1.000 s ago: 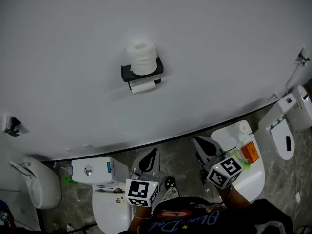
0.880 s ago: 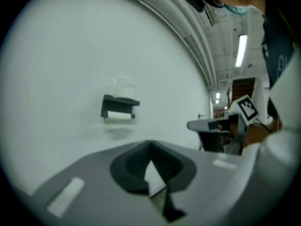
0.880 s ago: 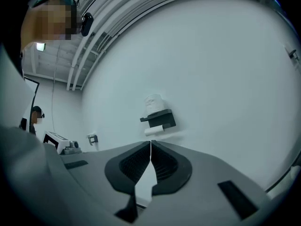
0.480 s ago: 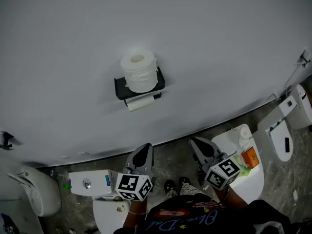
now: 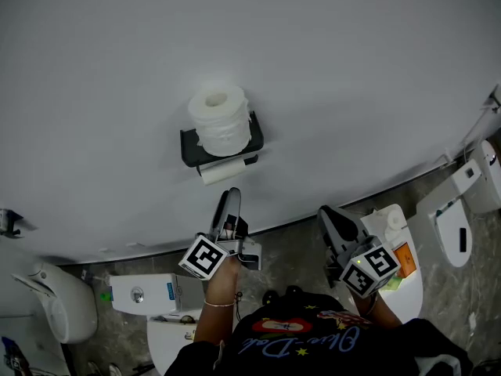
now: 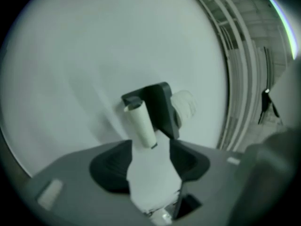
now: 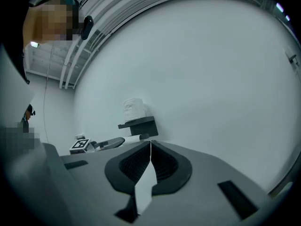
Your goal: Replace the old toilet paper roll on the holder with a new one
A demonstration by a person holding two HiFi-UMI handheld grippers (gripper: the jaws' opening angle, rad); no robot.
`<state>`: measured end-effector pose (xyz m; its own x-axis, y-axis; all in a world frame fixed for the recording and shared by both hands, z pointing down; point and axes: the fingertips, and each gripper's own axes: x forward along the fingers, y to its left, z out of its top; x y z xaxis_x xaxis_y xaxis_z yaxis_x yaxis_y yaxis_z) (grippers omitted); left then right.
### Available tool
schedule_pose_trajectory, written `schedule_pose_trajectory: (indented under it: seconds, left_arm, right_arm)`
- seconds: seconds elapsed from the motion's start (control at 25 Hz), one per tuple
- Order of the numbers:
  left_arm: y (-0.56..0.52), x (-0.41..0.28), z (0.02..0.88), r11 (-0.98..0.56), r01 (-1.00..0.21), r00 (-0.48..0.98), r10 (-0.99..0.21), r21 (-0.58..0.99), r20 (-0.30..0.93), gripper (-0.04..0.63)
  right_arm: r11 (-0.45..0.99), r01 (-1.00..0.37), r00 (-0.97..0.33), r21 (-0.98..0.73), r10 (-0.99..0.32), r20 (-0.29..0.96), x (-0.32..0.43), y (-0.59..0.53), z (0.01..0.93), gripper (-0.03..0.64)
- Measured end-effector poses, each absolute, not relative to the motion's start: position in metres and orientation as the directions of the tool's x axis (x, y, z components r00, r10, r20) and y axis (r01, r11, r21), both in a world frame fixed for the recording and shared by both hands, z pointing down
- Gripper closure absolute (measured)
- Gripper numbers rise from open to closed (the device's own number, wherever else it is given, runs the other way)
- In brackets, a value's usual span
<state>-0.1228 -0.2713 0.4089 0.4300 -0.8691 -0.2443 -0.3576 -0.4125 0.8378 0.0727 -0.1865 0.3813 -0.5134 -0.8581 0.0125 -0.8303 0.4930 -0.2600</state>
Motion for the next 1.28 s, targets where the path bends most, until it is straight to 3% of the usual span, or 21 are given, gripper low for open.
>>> schedule_pose_trajectory:
  seconds: [0.24, 0.48, 0.56, 0.88, 1.28]
  left_arm:
    - [-0.307, -0.137, 0.402, -0.394, -0.237, 0.315, -0.896, 0.888, -0.314, 0.356]
    - [-0.324, -0.138, 0.401, -0.387, -0.244, 0.29, -0.904, 0.889, -0.314, 0.358]
    - [-0.327, -0.138, 0.4, -0.392, -0.246, 0.29, -0.902, 0.886, -0.319, 0.411]
    - [-0.33, -0.104, 0.389, -0.448, -0.258, 0.373, -0.864, 0.856, -0.339, 0.422]
    - [-0.334, -0.01, 0.391, -0.483, -0.207, 0.544, -0.78, 0.851, -0.31, 0.42]
  right_arm:
    - [0.44, -0.859, -0.46, -0.263, -0.888, 0.016, 0.097, -0.199, 0.384, 0.603]
    - [0.411, -0.869, -0.437, -0.275, -0.899, 0.037, 0.104, -0.206, 0.391, 0.603]
    - [0.406, -0.872, -0.431, -0.275, -0.901, 0.036, 0.105, -0.207, 0.39, 0.603]
    - [0.358, -0.885, -0.386, -0.299, -0.922, 0.039, 0.123, -0.205, 0.394, 0.603]
    - [0.222, -0.93, -0.245, -0.292, -0.968, 0.046, 0.179, -0.169, 0.393, 0.603]
